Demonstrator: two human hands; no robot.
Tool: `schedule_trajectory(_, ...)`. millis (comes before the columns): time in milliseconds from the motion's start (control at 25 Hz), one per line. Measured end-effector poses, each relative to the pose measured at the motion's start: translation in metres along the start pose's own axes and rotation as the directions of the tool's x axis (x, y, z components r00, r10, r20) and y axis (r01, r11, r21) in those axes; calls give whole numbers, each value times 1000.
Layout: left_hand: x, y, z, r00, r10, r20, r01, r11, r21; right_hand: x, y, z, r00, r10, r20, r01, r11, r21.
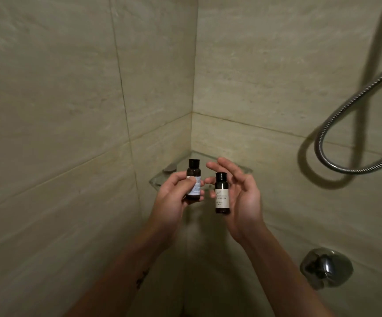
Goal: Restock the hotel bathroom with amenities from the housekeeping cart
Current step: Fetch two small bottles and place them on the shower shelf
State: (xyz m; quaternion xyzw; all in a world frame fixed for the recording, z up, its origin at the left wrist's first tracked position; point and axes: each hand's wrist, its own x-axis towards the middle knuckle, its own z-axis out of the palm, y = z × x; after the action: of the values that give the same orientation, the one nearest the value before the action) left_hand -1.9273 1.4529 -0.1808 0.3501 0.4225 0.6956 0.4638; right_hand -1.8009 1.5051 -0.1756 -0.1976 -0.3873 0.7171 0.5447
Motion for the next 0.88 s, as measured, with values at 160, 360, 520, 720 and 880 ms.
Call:
schedule_trajectory(160,36,4,14,998,35,-47,-34,999,26,44,-16,-4,996,8,83,-6,999,-33)
schedule_trajectory(360,58,10,30,986,165,-35,-155,969,194,87,-26,-14,982,-24,189,51,988,-143)
schedule_trajectory(520,77,7,25,973,196,-119,-160,952,260,107,-20,-18,970,-7,243,65,970,-234)
schedule_trajectory(720,92,3,13,973,198,-118,-138,910,390,116,-15,-22,958,-42,284,144,926,-349)
schedule_trajectory(880,97,6,7,984,171,-41,-128,856,501,115,-11,-23,949,-99,300,237,853,-465)
